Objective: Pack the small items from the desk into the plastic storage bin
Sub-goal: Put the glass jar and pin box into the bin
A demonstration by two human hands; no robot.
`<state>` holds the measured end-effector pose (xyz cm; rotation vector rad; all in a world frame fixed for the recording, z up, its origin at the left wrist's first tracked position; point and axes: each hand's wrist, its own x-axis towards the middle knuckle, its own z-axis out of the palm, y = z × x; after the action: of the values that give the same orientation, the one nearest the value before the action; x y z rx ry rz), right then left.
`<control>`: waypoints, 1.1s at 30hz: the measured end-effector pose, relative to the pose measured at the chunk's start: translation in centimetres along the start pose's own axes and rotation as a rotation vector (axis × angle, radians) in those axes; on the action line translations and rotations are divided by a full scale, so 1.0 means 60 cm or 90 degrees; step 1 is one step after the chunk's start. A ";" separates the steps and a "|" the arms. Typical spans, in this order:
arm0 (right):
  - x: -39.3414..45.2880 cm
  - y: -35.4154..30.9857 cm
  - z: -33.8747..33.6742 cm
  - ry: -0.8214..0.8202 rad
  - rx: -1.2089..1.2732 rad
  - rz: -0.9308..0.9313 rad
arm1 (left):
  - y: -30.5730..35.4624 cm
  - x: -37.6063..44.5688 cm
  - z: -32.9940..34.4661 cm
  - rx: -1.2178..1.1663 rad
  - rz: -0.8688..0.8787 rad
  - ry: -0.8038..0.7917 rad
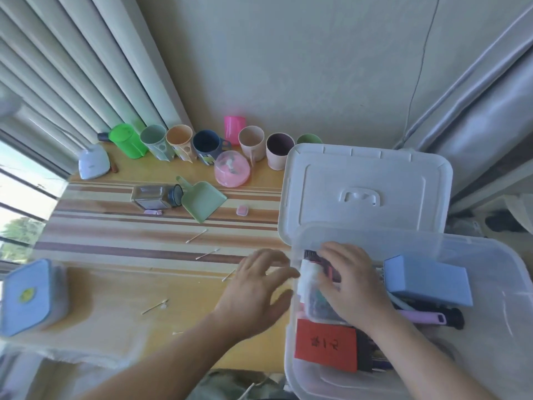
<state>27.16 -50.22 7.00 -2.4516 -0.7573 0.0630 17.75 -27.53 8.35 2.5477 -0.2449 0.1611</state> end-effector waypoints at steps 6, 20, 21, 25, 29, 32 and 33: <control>0.137 -0.168 0.068 0.058 0.001 -0.112 | -0.240 -0.008 -0.095 0.043 -0.239 -0.003; 0.380 -0.283 0.439 -0.472 -0.200 0.033 | -0.700 0.052 -0.194 0.240 -0.411 -0.196; 0.368 -0.275 0.450 -0.487 -0.198 0.030 | -0.709 0.053 -0.187 0.235 -0.405 -0.204; 0.347 -0.264 0.468 -0.492 -0.203 0.003 | -0.713 0.043 -0.176 0.203 -0.422 -0.155; 0.345 -0.246 0.459 -0.504 -0.226 -0.040 | -0.688 0.013 -0.191 0.150 -0.393 -0.076; 0.328 -0.232 0.454 -0.475 -0.289 -0.052 | -0.653 -0.014 -0.200 0.129 -0.380 -0.041; 0.318 -0.227 0.453 -0.464 -0.305 -0.054 | -0.640 -0.024 -0.200 0.128 -0.377 -0.041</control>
<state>30.74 -17.07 -6.31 -2.8494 -1.3011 0.8703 23.59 10.85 -2.29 2.7036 0.5255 -0.1305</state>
